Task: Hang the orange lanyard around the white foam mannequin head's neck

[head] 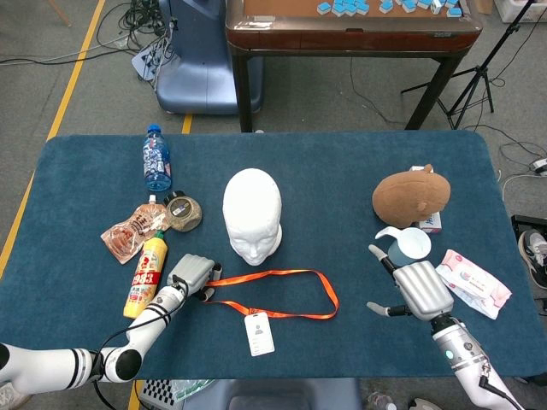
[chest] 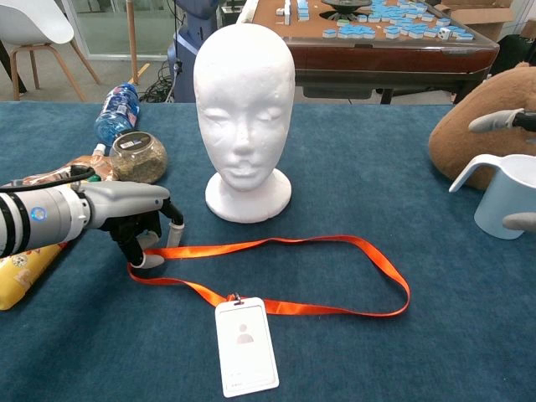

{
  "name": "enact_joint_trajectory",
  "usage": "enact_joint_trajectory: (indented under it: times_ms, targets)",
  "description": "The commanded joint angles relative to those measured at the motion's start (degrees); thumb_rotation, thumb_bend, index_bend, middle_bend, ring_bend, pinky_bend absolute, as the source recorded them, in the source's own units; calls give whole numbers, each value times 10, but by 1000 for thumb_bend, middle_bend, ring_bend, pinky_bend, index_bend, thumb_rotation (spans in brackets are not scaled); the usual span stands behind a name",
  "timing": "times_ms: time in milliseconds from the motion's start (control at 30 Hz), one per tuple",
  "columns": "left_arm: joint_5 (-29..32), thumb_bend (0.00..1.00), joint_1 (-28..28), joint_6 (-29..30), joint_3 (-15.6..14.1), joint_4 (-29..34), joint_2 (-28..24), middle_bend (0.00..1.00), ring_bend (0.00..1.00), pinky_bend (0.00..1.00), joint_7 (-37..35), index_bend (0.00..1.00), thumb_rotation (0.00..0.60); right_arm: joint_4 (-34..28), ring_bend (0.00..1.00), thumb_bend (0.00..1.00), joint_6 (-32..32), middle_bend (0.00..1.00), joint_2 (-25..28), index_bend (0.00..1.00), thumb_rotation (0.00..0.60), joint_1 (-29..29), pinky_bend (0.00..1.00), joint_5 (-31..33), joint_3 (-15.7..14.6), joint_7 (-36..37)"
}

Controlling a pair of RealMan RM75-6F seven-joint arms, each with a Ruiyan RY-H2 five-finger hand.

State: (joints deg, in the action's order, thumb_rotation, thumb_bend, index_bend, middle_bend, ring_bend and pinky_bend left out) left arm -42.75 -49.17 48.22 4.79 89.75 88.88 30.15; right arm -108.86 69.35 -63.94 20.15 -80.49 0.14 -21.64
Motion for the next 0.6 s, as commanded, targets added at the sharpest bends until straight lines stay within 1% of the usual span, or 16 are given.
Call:
enact_joint_trajectory:
  times_ms: [33, 267, 433, 600]
  targets:
    - [0, 323, -3, 4, 0, -5, 7, 834, 863, 943, -1, 488, 600, 2, 1000, 167, 0, 1000, 1, 0, 379, -1, 1000, -1, 0, 3]
    - [-11, 322, -4, 13, 1, -23, 25, 842, 870, 950, -11, 536, 600, 5, 1000, 166, -1, 1000, 3, 0, 379, -6, 1000, -1, 0, 11]
    - [-8, 322, -5, 14, 0, -29, 30, 843, 871, 951, -13, 553, 600, 7, 1000, 166, -2, 1000, 3, 0, 379, -7, 1000, -1, 1, 13]
    - [-18, 322, -1, 17, 0, -35, 35, 849, 873, 957, -24, 579, 600, 8, 1000, 167, -4, 1000, 4, 0, 379, -8, 1000, 0, 2, 13]
